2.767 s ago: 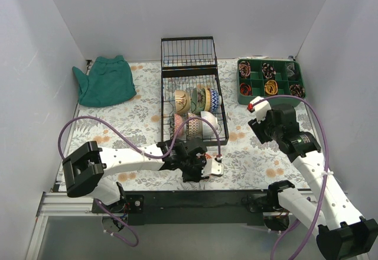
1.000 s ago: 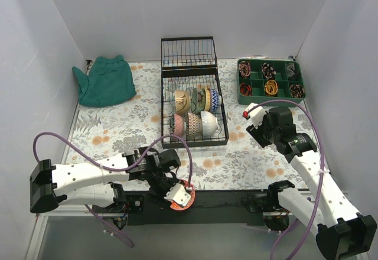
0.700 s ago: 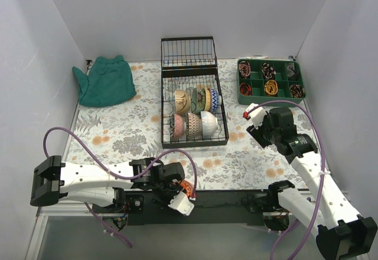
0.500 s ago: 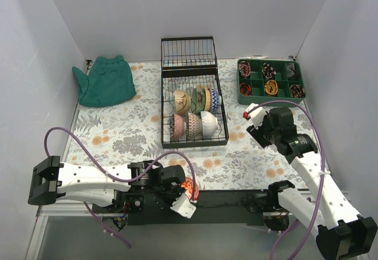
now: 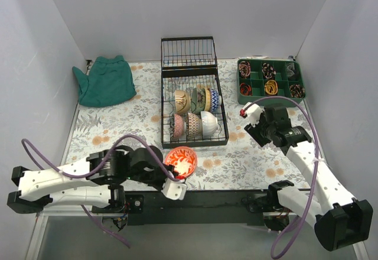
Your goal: Load the bowls into the dish rack
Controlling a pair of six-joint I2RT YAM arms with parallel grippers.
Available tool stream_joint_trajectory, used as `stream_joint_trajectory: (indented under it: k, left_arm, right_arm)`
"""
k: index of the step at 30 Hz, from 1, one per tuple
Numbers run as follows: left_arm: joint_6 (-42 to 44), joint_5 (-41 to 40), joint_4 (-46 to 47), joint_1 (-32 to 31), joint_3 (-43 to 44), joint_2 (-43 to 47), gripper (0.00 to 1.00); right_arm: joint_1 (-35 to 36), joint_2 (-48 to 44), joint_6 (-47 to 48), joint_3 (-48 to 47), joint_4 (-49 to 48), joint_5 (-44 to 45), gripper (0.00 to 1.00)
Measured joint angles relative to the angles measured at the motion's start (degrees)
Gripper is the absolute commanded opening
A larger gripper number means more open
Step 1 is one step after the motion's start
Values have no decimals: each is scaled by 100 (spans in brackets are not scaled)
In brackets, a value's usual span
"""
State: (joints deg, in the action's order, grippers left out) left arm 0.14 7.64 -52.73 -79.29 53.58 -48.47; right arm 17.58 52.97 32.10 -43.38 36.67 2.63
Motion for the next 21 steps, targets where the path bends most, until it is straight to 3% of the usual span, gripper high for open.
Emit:
stream_joint_trajectory:
  k: [5,8,13,18,21]
  left_arm:
    - [-4,-492,439,627,323,297,0]
    - [-39,-273,927,2015,317,140,0]
    - [-601,649,1917,4693,789,-1309,0]
    - [-1716,1574,2599,5987,1696,-2949,0]
    - [-2800,2708,3023,6623,2225,-3681,0]
  right_arm:
    - [0,555,7,-389,72,111,57]
    - [0,997,24,-721,94,249,57]
    - [0,1781,42,-1401,118,411,57]
    - [0,2337,92,-2004,127,468,57]
    - [0,2603,111,-2216,105,468,57]
